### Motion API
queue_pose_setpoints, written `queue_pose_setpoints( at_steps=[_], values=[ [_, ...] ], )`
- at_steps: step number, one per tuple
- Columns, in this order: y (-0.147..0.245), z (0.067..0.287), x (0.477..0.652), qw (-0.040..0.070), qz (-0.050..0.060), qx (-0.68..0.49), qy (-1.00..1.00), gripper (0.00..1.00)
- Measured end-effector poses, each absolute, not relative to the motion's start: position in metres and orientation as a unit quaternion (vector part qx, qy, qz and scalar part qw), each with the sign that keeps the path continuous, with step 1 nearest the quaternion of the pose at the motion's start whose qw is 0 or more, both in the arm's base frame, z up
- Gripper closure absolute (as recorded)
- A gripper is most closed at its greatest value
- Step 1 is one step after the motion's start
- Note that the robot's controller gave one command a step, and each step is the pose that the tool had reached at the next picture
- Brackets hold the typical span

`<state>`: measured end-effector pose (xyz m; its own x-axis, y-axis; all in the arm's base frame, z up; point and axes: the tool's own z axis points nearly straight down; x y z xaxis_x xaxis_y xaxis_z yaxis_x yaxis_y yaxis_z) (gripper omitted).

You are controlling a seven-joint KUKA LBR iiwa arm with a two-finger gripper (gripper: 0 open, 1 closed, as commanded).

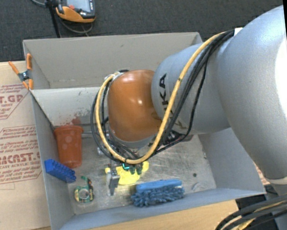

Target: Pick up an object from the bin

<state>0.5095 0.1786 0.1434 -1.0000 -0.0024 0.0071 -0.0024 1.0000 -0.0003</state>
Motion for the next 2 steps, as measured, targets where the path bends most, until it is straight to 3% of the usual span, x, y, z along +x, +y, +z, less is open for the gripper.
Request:
queue_pose_setpoints(
  at_steps=[1,2],
  values=[
    [0.178,0.147,0.512,0.0,-0.001,0.0,-1.0,0.0],
    [0.129,0.105,0.522,-0.001,0.0,0.061,-0.998,0.0]
  ],
)
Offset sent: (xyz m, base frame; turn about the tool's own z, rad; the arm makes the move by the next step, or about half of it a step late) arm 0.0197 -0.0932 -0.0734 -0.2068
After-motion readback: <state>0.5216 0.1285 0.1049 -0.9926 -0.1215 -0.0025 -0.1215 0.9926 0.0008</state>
